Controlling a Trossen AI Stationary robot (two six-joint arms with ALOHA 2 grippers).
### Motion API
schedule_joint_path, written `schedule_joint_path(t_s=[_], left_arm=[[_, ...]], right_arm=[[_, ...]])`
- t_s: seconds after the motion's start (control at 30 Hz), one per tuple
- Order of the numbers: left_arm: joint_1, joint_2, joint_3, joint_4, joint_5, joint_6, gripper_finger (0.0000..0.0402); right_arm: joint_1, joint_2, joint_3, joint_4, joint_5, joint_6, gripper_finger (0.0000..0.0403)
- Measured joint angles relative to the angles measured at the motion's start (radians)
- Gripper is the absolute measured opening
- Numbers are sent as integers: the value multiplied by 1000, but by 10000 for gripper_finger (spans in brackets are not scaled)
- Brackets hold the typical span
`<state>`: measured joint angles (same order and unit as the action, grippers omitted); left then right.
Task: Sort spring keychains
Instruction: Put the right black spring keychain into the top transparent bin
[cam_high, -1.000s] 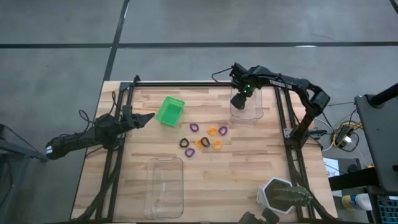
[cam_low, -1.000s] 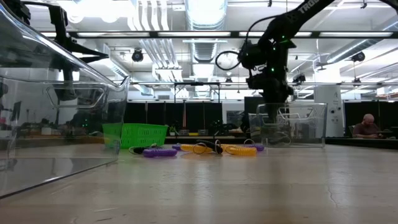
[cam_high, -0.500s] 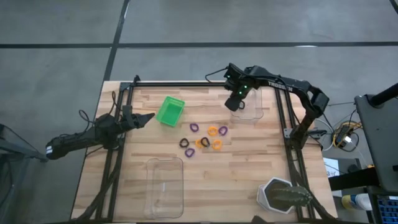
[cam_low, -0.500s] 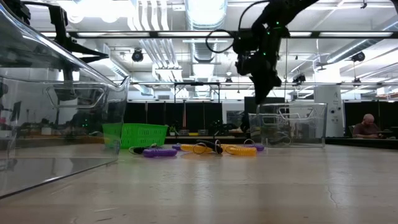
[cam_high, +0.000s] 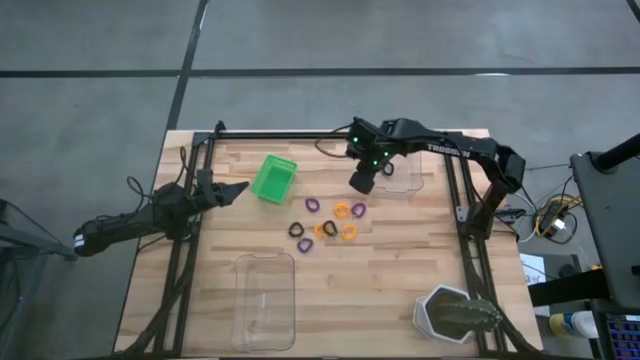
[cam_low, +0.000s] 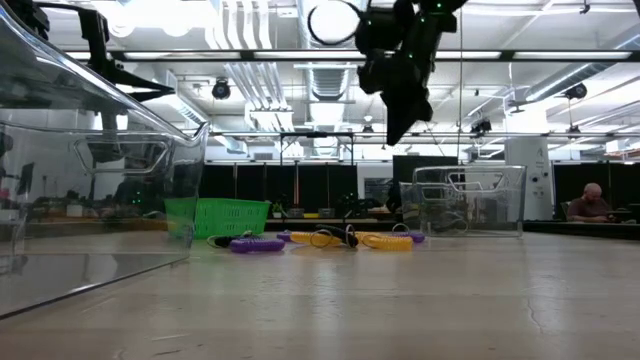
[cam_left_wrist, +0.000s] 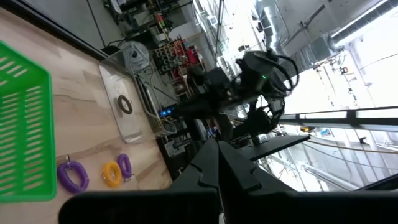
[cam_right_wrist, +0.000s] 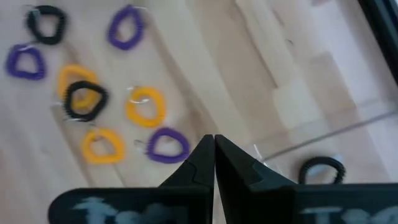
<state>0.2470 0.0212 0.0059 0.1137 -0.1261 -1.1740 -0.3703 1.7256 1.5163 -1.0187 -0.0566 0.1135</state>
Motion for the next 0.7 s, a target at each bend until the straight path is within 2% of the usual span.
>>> schedule_joint_path(t_s=[0.43, 0.7], left_arm=[[0, 0, 0, -19, 0, 0, 0], [0, 0, 0, -19, 0, 0, 0]], right_arm=[[197, 0, 2, 132, 0, -9, 8], [270, 36, 2, 252, -10, -2, 8]])
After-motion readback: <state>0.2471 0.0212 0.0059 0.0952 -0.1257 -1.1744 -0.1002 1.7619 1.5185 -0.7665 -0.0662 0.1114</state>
